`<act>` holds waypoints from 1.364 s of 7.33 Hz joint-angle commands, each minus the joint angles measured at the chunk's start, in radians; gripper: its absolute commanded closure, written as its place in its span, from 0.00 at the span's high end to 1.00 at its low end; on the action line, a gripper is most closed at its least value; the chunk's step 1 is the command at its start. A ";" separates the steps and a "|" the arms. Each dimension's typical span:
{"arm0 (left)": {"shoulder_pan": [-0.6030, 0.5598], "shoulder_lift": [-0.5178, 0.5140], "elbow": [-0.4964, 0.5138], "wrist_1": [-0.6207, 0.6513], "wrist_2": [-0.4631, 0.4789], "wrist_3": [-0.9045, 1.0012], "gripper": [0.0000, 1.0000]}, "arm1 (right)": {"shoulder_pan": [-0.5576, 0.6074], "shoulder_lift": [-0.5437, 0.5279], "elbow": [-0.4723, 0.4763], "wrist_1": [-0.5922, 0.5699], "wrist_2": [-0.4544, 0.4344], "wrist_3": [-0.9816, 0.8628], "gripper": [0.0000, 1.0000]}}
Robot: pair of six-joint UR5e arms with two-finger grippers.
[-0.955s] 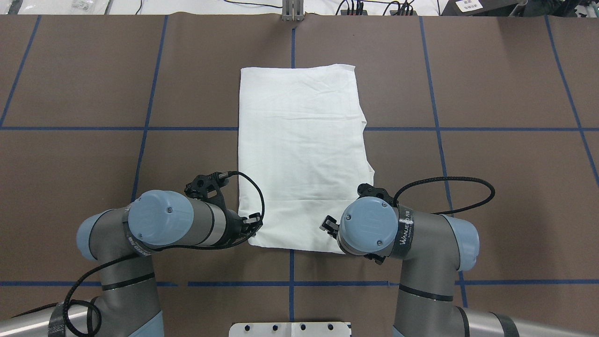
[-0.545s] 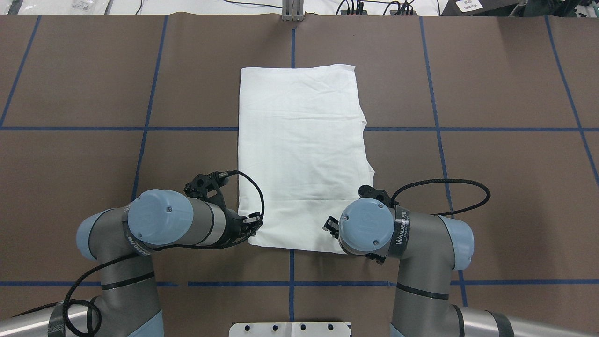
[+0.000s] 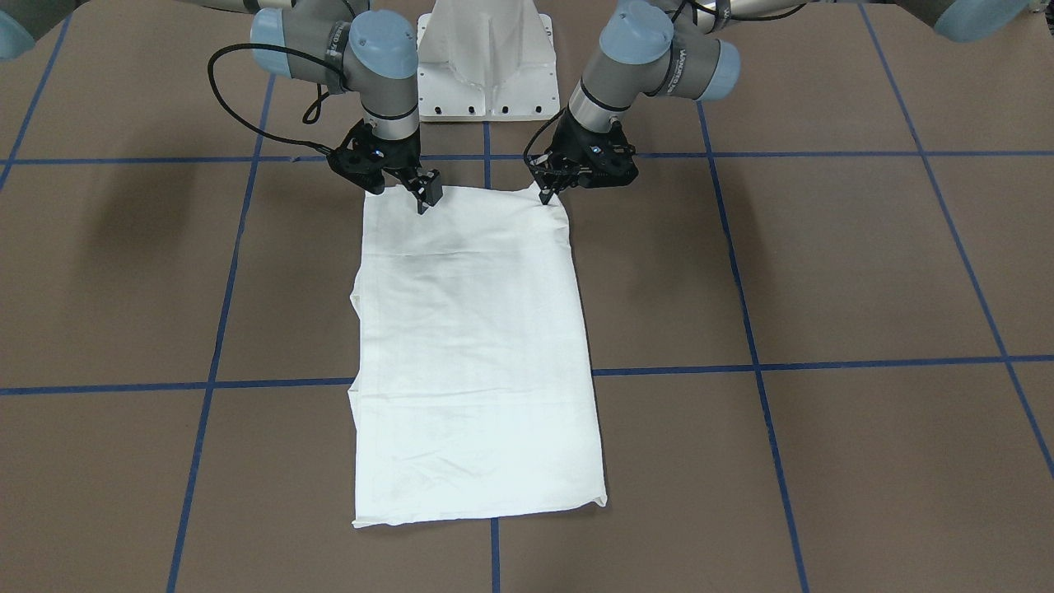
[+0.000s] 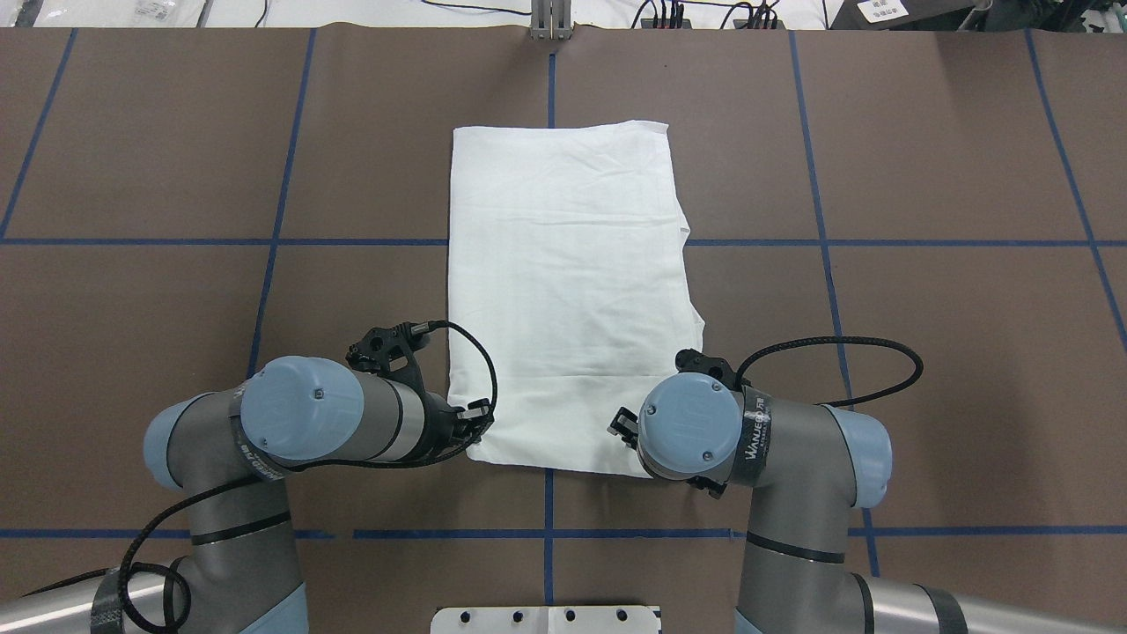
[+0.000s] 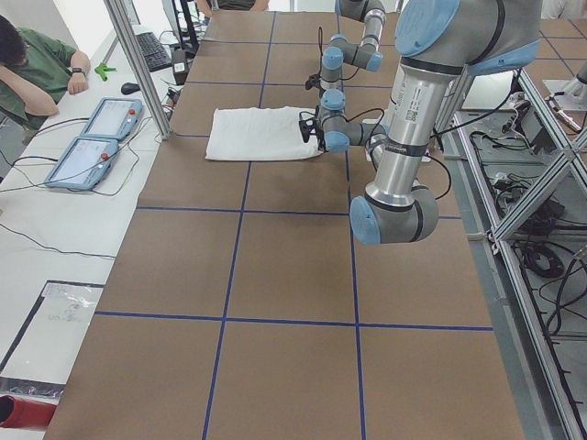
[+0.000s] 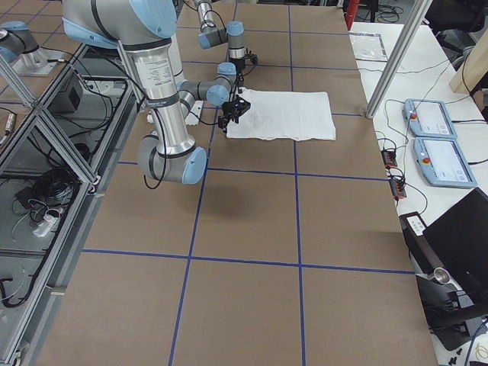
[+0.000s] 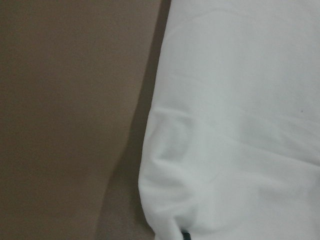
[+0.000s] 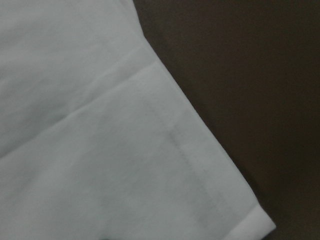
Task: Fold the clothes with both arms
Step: 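Hold the near edges of the white shirt with both grippers, adjusting grip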
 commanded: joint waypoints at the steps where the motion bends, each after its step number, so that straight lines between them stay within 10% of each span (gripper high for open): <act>1: -0.001 0.000 0.000 0.000 0.000 0.000 0.00 | -0.009 -0.004 0.006 0.001 0.000 0.024 1.00; 6: -0.003 0.000 0.000 0.000 0.000 0.000 0.00 | -0.023 -0.004 -0.003 0.001 -0.004 0.028 0.92; 9: -0.003 0.000 0.000 0.000 0.000 0.000 0.00 | -0.023 -0.001 -0.002 0.001 -0.001 0.031 0.24; 10: -0.003 0.000 0.000 0.000 0.000 0.000 0.00 | -0.023 0.004 0.000 0.001 0.000 0.031 0.15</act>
